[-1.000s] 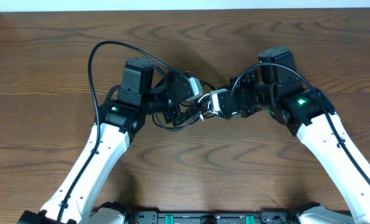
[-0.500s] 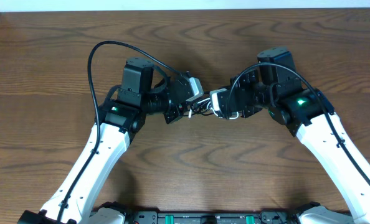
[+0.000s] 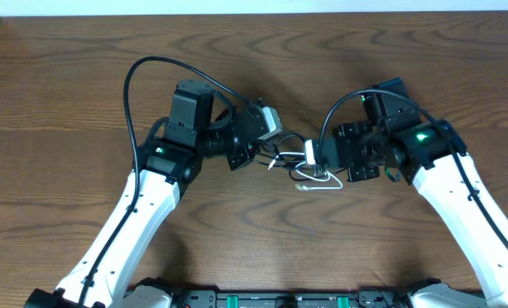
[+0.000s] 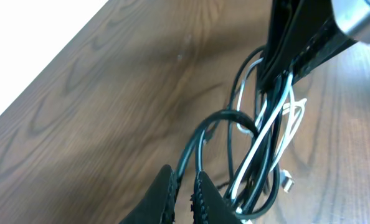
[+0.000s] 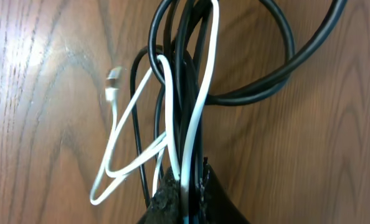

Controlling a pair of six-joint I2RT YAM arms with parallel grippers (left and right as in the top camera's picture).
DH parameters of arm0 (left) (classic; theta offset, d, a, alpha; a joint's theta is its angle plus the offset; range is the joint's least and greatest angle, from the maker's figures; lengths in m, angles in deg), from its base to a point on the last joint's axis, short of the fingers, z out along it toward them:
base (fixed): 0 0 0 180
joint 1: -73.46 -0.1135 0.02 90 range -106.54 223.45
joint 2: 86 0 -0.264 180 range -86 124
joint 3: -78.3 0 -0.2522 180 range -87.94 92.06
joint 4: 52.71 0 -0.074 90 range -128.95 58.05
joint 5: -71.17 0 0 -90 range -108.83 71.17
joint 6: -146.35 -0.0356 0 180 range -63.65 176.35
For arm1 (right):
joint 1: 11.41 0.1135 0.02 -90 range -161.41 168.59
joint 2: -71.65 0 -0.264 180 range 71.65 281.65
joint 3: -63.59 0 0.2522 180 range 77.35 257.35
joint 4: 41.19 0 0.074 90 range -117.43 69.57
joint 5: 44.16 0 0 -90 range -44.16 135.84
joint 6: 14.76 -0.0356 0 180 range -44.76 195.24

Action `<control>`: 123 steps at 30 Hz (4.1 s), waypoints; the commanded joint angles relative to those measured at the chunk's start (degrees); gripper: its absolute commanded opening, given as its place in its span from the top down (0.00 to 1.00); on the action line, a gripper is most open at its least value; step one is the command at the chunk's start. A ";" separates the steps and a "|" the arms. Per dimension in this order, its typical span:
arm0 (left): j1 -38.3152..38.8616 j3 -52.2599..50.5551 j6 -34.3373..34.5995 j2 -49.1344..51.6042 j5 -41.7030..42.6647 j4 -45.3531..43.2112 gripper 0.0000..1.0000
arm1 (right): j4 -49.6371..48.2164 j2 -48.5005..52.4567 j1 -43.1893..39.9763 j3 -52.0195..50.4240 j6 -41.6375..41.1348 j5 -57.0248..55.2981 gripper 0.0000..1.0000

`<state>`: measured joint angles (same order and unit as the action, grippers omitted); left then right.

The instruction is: Untangle cables

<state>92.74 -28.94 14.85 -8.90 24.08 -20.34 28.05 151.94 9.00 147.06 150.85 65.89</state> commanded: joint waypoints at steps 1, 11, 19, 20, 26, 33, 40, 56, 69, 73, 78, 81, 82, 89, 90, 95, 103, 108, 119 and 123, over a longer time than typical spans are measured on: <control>-0.59 1.22 0.22 0.00 -6.69 -0.50 0.92 | 1.09 -0.46 -2.03 0.66 -3.39 -2.23 0.99; -0.61 1.22 2.82 0.00 -22.16 2.08 0.92 | -0.90 -0.46 -6.03 0.66 -11.04 -6.75 0.99; -0.61 1.22 2.80 0.00 -30.69 6.91 0.92 | -9.11 -0.46 -8.66 0.66 -25.29 -12.24 0.99; -0.61 1.22 2.80 0.00 -31.71 7.63 0.92 | -9.90 -0.46 -9.01 0.66 -26.62 -12.70 0.99; -0.61 1.22 2.80 0.00 -33.53 9.86 0.92 | -11.13 -0.46 -10.64 0.66 -31.34 -15.67 0.74; -0.61 1.22 3.21 0.00 -27.87 9.70 0.92 | -11.26 -0.46 -11.08 0.66 -31.45 -10.01 0.64; -0.61 1.22 7.58 -0.07 -12.37 0.72 0.92 | -14.43 -0.09 -10.97 0.66 -33.70 12.66 0.76; -0.59 1.25 40.48 -1.27 3.82 -43.12 0.92 | -21.20 9.55 -10.56 0.66 -37.24 24.06 0.54; -0.61 1.25 49.18 -3.28 18.40 -56.30 0.92 | -27.02 10.84 -10.67 0.66 -35.39 16.94 0.17; -0.59 1.25 49.33 -4.83 20.41 -56.26 0.92 | -27.06 10.86 -10.56 0.66 -34.62 19.41 0.17; -0.55 1.25 49.33 -5.20 20.55 -56.46 0.92 | -26.10 10.91 -10.49 0.66 -34.64 26.03 0.18; -0.55 1.25 49.35 -5.20 20.79 -56.43 0.92 | -25.94 11.39 -9.31 0.66 -34.60 27.47 0.46; -0.55 1.25 49.33 -5.20 20.96 -56.26 0.92 | -25.97 11.50 -8.74 0.66 -34.62 27.41 0.77; -0.57 1.22 49.31 -5.18 20.96 -51.93 0.92 | -26.18 11.41 -9.62 0.68 -34.84 27.45 0.99; -0.57 1.22 49.29 -5.18 20.94 -51.54 0.92 | -26.21 11.28 -9.73 0.68 -34.84 27.45 0.99; -0.61 1.22 48.41 -5.14 20.92 -44.35 0.92 | -26.99 8.15 -11.45 0.79 -34.95 27.02 0.99; -0.61 1.22 30.08 -4.02 -1.25 -8.15 0.93 | -27.36 -3.10 -13.97 0.79 -38.01 18.25 0.99; -0.61 1.22 29.90 -2.97 -33.51 7.15 0.92 | -27.43 -9.09 -15.15 0.79 -39.32 9.92 0.99; -1.38 1.22 32.83 0.33 -59.95 16.04 0.92 | -27.21 -11.30 -21.55 0.79 -43.45 12.46 0.99; -1.62 1.22 33.03 0.37 -59.95 15.45 0.92 | -27.30 -11.30 -21.55 0.79 -43.43 12.44 0.99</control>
<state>92.68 -27.78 46.13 -9.27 -29.16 -5.32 1.43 142.00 -10.83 147.04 108.67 80.23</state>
